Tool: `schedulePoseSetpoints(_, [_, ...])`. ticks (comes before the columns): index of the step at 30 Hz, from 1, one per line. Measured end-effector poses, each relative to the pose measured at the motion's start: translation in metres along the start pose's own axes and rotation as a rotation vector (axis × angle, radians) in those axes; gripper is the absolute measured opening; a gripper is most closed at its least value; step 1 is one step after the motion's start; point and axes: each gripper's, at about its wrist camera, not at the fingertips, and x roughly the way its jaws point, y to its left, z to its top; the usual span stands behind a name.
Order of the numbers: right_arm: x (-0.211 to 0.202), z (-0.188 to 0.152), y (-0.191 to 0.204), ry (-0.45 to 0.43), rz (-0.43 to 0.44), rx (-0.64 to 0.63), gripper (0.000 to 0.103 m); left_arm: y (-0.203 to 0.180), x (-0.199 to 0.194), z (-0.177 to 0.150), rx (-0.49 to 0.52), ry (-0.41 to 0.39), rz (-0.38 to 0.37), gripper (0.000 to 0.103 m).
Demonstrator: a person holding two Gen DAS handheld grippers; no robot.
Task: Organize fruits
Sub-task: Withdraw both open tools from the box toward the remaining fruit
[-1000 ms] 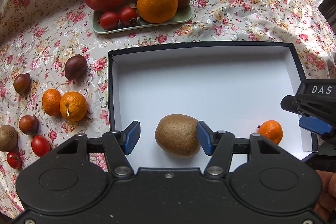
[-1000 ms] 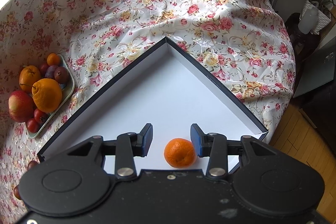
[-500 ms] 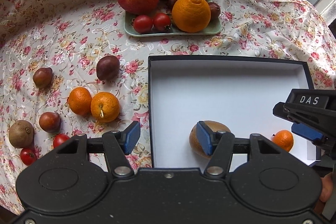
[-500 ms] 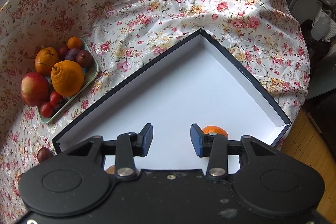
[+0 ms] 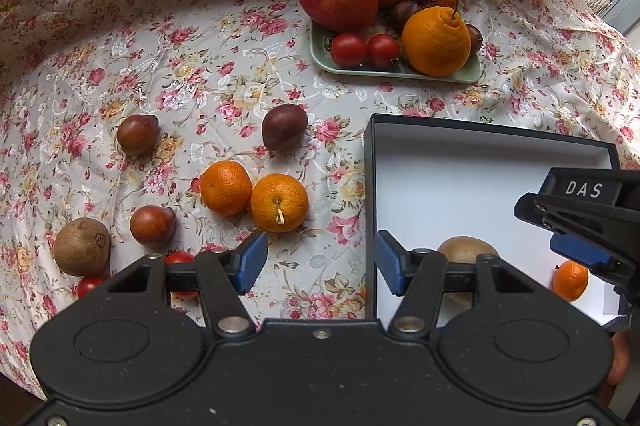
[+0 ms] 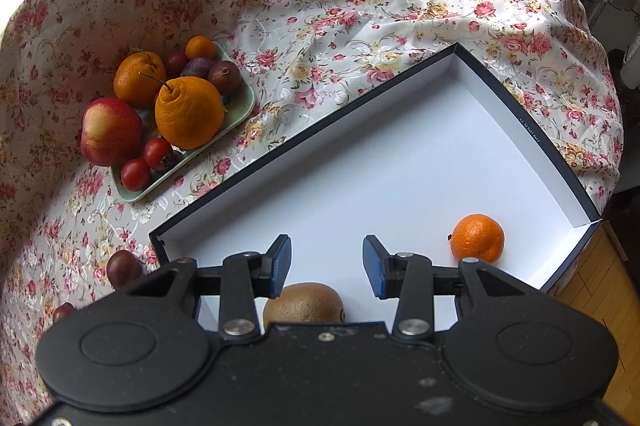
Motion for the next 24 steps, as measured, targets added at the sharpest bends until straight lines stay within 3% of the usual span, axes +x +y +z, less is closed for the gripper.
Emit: schedulePoseSetpoints(24, [0.007, -0.032, 0.089, 0.050, 0.068, -0.111, 0.043, 0.090, -0.005, 0.002, -0.138, 0.008, 0.043, 0.063])
